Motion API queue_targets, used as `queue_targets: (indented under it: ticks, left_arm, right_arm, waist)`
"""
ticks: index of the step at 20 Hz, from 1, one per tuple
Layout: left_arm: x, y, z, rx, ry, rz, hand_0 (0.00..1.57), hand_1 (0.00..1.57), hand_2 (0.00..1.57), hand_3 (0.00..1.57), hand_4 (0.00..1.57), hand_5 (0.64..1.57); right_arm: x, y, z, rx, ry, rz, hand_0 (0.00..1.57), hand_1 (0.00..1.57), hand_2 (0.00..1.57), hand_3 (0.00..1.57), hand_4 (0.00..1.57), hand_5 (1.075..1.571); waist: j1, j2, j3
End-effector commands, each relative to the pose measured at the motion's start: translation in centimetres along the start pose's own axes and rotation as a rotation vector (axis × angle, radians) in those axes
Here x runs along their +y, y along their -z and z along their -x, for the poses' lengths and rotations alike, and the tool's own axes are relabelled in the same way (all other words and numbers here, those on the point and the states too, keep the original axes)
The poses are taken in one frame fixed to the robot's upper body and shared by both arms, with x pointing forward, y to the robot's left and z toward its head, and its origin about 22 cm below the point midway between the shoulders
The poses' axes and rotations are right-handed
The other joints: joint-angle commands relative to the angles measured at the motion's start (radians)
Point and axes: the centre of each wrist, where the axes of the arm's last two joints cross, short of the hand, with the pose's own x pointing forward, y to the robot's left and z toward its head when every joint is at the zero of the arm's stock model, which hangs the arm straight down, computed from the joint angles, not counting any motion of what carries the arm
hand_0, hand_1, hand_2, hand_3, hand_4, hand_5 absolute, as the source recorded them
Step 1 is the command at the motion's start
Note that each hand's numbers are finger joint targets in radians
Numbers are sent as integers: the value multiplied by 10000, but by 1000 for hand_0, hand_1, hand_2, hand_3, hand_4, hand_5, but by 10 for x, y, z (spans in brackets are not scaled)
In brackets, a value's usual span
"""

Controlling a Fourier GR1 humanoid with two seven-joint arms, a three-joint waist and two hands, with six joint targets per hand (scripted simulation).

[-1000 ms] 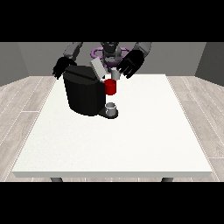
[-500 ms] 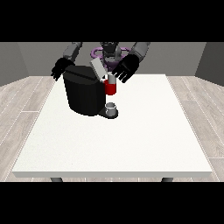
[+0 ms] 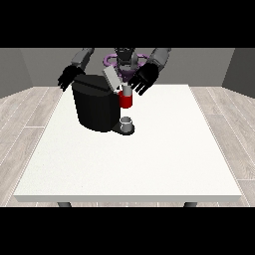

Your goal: Insert the coffee pod into the coffee machine and close the lid

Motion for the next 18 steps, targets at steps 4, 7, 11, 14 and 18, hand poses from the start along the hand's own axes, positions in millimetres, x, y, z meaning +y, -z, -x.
queue_targets:
  ticks: [4,7,11,14,18]
  left_arm:
    - [7,5,-8,216,32,44,1160,1160,1244,1185,506,1571]
    - [13,7,-14,-143,225,-178,1185,1185,1250,1184,491,1571]
    - [-9,7,-12,191,-42,472,1249,1249,1282,1181,480,1571]
    - [-2,8,-13,484,-232,359,1220,1220,1266,1167,481,1571]
    - [-11,1,3,186,44,349,1204,1204,1226,1089,463,1571]
  right_arm:
    - [5,-6,9,-69,17,82,0,0,0,0,448,1571]
    - [5,10,-9,-571,27,75,0,0,0,0,435,1571]
    - [10,-1,6,-81,141,281,0,0,0,0,445,1571]
    - [2,-2,4,72,91,-137,0,0,0,0,433,1571]
    - [-17,7,-7,-172,167,273,0,0,0,0,366,1571]
  waist:
    - [-6,94,-3]
    - [67,459,-4]
    - [148,116,-5]
    - [-92,-36,-4]
    - [-8,388,-5]
